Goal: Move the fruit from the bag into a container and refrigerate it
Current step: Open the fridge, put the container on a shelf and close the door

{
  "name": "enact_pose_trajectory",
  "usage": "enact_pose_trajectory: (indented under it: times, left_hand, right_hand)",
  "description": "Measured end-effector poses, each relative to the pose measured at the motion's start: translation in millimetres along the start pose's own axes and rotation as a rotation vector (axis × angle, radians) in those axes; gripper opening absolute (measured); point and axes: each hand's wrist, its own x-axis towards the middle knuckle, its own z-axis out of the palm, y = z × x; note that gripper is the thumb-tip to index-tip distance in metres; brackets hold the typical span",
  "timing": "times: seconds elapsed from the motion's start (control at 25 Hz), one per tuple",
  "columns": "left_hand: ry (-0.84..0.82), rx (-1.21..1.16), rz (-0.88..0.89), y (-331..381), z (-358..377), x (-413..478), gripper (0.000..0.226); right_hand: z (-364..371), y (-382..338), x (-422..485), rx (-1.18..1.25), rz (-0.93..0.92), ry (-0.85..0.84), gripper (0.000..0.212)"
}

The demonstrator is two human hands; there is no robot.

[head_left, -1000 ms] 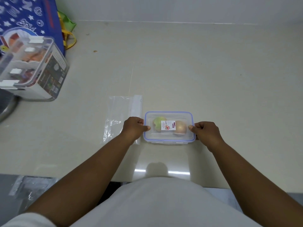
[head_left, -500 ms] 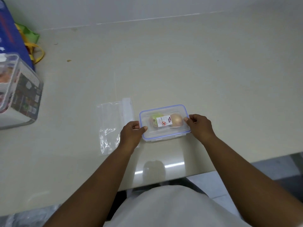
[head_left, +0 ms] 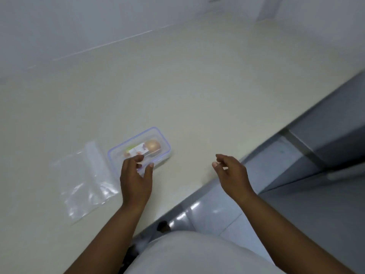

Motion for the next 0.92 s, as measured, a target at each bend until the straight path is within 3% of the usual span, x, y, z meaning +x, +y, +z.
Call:
enact_pose_trajectory:
  times: [0.2,0.48,0.68,0.92]
  left_hand:
    - [-0.527,-0.111,0.018,69,104,-70,0.021]
    - [-1.090,-0.040,0.340,209,252,-155,0.031]
    - [-1.160,-0.087,0.372,329,331,-195,0.042]
    - [-1.147,-0.149,0.310,415,398,-205,0.057]
  right_hand:
    - [-121,76,-64,-0.097,0.115,0.250,0.036]
    - [-317,114,-106,-0.482,0.128,0.775,0.040]
    - [-421,116,-96,-0.721,0.179,0.876,0.041]
    - [-465,132,-82,-0.893,0.256,0.764,0.050]
